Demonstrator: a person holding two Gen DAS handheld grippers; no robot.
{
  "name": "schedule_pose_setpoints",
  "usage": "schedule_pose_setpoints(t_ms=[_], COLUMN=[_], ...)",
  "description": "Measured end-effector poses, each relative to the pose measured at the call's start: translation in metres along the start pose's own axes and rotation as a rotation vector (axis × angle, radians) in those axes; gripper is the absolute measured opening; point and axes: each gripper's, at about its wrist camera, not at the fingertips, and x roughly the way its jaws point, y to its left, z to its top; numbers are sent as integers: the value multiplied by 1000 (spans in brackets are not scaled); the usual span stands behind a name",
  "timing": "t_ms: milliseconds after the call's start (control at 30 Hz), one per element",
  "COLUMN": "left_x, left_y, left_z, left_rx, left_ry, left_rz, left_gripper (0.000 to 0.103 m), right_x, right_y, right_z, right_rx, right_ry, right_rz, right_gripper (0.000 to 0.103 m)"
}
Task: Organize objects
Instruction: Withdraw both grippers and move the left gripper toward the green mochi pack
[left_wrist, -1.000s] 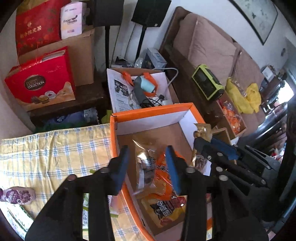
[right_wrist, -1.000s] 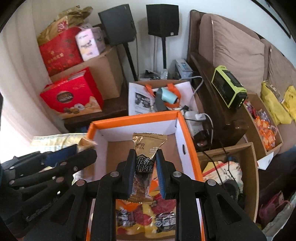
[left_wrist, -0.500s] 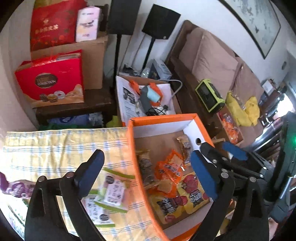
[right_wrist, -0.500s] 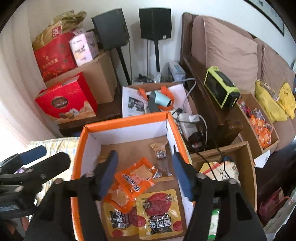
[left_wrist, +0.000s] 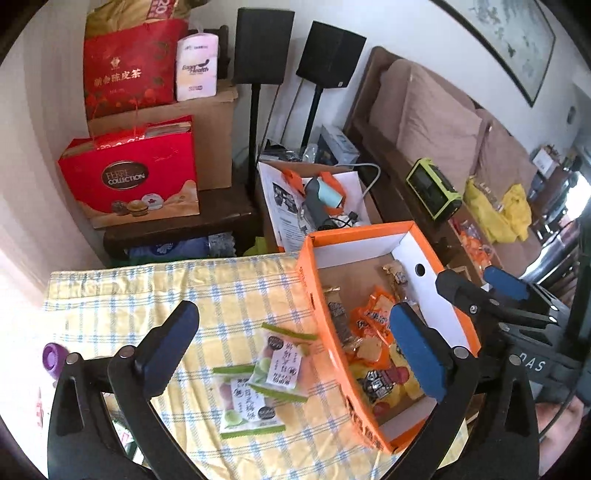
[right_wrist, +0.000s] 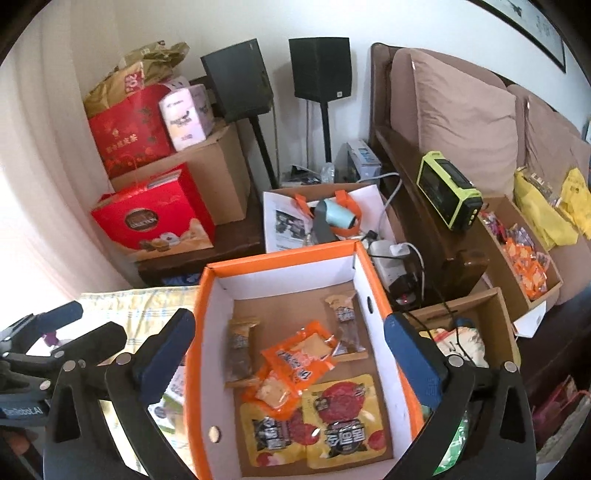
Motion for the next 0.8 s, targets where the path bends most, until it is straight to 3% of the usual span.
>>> schedule_pose_setpoints(t_ms=[367,800], left_x=[-16,30], left_y=[39,60], left_z=[-44,-98], left_rx=[28,-26], left_ry=[39,151], left_rz=[43,71], left_gripper=[103,103], right_x=[-18,-37], right_y=[31,47], right_z=[-25,-44], right_rx=[-66,-50], right_ry=[31,53], right_rz=[80,151], right_gripper=[103,103])
